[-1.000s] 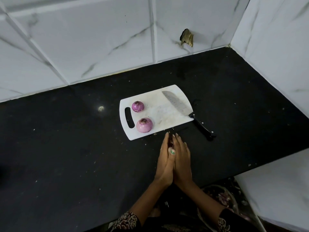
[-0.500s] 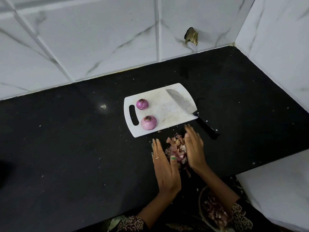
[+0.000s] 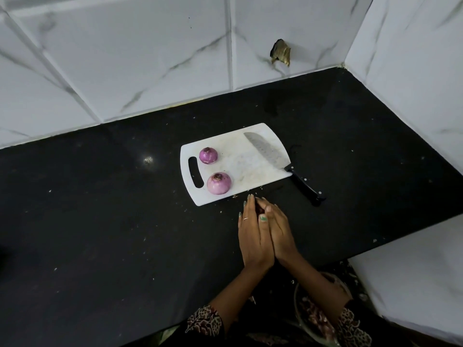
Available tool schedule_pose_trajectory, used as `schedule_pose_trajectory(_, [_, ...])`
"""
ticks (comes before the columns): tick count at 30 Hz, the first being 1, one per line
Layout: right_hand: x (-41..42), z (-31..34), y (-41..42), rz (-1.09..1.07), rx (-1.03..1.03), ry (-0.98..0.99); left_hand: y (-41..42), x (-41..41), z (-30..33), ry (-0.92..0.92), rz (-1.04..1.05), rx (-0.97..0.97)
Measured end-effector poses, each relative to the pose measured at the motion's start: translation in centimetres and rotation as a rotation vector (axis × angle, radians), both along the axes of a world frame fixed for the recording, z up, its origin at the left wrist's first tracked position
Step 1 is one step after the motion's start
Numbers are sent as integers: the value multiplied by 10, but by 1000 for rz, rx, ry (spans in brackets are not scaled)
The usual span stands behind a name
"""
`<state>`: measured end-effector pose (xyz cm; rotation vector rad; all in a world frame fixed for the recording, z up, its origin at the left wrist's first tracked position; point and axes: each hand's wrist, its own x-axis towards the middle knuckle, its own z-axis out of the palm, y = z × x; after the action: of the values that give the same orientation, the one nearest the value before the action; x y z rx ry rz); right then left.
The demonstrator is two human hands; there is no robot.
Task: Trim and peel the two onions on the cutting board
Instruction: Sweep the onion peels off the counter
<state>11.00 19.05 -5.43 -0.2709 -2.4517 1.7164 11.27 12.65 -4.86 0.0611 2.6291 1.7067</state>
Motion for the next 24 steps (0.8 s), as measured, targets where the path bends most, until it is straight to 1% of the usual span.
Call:
schedule_pose_trajectory(2, [0, 2, -2, -55, -45, 22, -1, 0, 2, -40, -33, 46])
schedule_pose_trajectory(3, [1, 3, -3, -62, -1, 35, -2, 0, 4, -60, -46, 82])
schedule_pose_trajectory(5, [3, 2, -6, -40, 199, 55, -6, 1, 5, -100, -68, 210])
schedule_pose_trajectory(8, [6, 0, -14, -28, 556, 96, -13, 1, 6, -150, -64, 493])
schedule_pose_trajectory(10, [8, -2, -20, -32, 763, 117, -16, -1, 6, -180, -63, 580])
schedule_pose_trajectory(11, [10, -3, -23, -46, 830, 133, -18, -2, 6, -175, -72, 579])
schedule_pose_trajectory(13, [12, -3, -26, -80, 890, 160, -20, 0, 6, -143, -74, 550])
schedule_pose_trajectory(17, [14, 1, -29, -130, 1082, 121, -21, 2, 7, -28, -27, 438])
schedule_pose_trajectory(21, [13, 7, -33, -161, 1104, 168, -23, 3, 4, 50, -43, 408])
schedule_pose_trajectory(24, [14, 14, -34, -106, 1093, 184, -25, 1, 4, 81, -63, 432])
